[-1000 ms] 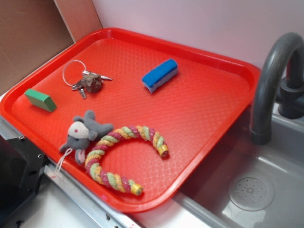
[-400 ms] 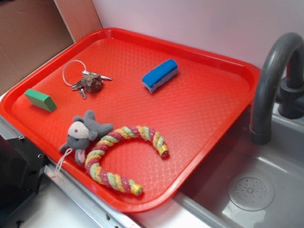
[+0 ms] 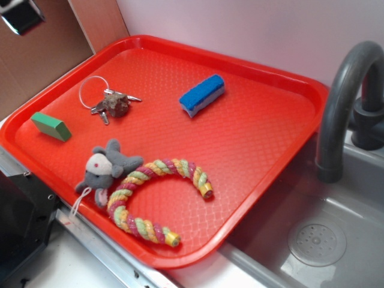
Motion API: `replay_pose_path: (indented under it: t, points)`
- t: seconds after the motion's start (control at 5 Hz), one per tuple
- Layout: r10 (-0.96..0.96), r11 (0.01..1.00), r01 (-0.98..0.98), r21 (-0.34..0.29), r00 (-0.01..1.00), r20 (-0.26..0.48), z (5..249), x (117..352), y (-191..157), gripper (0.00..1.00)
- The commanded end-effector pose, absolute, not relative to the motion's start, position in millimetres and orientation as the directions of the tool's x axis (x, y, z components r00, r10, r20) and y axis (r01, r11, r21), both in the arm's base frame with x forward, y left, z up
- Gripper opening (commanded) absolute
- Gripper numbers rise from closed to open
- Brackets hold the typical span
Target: Grab the green block.
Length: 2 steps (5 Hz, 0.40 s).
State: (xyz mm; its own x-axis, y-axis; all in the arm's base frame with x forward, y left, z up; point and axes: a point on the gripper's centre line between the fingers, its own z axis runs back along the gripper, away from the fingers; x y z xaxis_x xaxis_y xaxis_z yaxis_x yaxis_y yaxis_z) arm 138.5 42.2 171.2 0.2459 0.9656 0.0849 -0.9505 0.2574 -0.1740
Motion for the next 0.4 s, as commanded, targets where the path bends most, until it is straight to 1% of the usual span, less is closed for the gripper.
replay_pose_path:
  t: [0.0, 0.2]
  points:
    - [0.964, -0.197, -0.964, -0.176, -0.224, 0.145, 129, 144, 63, 1.0]
    - [0.957, -0.194, -0.969, -0.153, -0.221, 0.188, 104, 142, 67, 1.0]
